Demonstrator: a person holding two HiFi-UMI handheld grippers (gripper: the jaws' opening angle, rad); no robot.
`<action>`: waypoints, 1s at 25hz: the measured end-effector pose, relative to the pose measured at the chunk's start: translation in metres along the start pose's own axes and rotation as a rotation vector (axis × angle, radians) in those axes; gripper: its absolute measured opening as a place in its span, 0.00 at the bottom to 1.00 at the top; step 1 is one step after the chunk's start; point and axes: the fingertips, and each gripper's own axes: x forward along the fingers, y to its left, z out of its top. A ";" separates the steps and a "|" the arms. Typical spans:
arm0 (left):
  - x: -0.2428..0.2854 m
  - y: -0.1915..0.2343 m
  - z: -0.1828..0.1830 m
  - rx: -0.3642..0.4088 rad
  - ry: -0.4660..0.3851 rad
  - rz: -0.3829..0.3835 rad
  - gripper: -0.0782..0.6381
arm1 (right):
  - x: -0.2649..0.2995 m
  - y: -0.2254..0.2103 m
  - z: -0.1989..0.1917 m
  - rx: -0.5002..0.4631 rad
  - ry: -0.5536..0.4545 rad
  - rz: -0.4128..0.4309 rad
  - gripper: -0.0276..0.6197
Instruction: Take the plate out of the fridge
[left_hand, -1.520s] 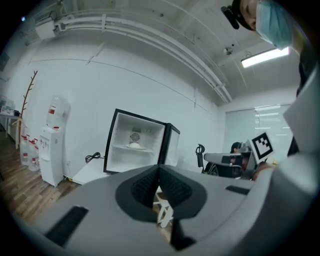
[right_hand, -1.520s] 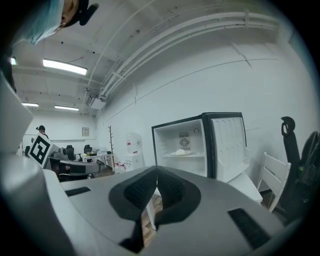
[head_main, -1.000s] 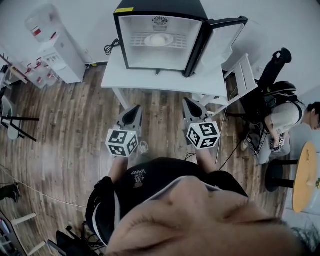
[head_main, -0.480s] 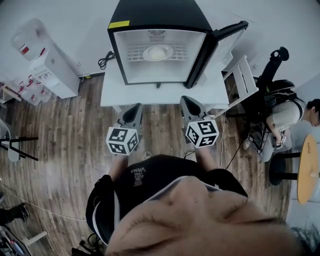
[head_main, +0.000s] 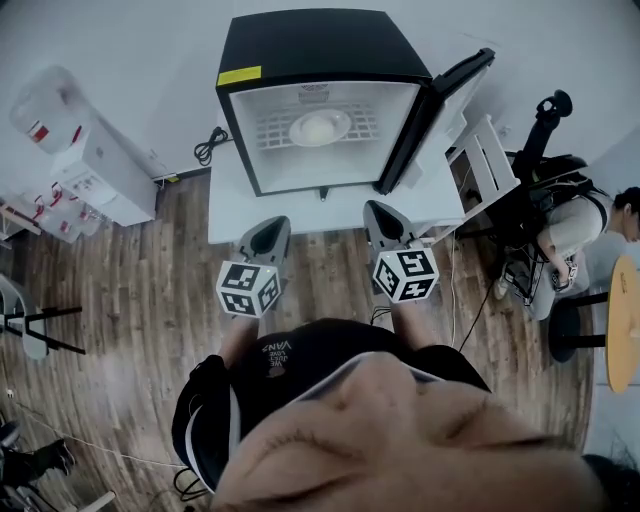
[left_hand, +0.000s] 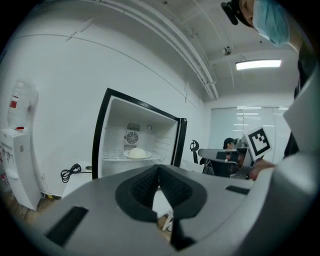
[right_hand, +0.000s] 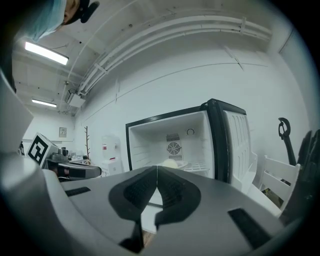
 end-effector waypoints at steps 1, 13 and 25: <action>0.001 0.002 -0.001 -0.003 0.002 -0.003 0.13 | 0.001 0.000 -0.001 0.001 0.002 -0.005 0.06; 0.030 0.024 0.000 -0.033 0.004 -0.001 0.13 | 0.037 -0.020 -0.004 0.007 0.024 -0.016 0.06; 0.095 0.046 0.021 -0.033 -0.021 0.018 0.13 | 0.091 -0.055 0.016 -0.016 0.014 0.032 0.06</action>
